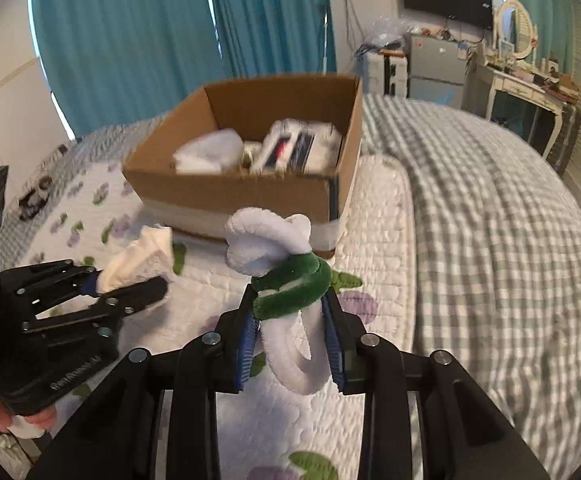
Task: Organize soft objects
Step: 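Grasp the cream scrunchie with the left tool while the right tool holds the hair tie, then carry the scrunchie and hair tie over the box and open both tools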
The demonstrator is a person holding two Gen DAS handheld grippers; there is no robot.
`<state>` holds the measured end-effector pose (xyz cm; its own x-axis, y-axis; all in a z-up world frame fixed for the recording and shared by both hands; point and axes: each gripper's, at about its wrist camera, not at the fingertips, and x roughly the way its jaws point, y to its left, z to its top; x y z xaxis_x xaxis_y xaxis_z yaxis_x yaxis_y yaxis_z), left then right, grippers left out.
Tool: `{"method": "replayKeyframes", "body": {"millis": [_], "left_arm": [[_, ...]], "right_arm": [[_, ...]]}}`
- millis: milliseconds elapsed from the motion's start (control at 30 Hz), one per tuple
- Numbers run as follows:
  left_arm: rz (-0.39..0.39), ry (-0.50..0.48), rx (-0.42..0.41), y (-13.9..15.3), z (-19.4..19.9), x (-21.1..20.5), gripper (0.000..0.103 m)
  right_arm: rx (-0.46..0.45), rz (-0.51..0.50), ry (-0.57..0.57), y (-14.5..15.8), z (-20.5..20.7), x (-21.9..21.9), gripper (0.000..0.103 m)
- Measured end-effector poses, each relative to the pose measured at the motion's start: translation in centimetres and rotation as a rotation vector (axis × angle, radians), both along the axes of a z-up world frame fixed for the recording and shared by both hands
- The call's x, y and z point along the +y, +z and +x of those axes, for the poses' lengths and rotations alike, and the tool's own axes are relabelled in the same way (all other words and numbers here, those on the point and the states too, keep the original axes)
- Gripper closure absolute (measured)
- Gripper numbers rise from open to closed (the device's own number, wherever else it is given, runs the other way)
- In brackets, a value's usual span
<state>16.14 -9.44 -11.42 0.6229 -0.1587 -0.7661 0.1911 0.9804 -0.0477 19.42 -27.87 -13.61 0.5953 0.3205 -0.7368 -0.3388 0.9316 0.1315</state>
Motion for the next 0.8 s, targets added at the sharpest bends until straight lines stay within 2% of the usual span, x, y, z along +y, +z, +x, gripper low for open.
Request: {"method": "replayKeyframes", "body": {"millis": [133, 433, 633, 800], "left_arm": [[0.004, -0.022, -0.091, 4.8, -1.6, 0.6, 0.083], [-0.014, -0.047, -0.279, 14.4, -3.5, 2.4, 0.083], [-0.028, -0.063, -0.327, 17.1, -2.2, 3.4, 0.083], [-0.023, -0.051, -0.317, 16.5, 1.4, 4.1, 0.083]], "right_arm": [[-0.055, 0.025, -0.041, 4.6, -1.9, 0.0, 0.073], [-0.223, -0.023, -0.064, 15.2, -5.5, 2.4, 0.073], [-0.262, 0.0, -0.053, 18.6, -4.3, 4.9, 0.073], [-0.255, 0.011, -0.039, 18.6, -0.6, 6.8, 0.073]]}}
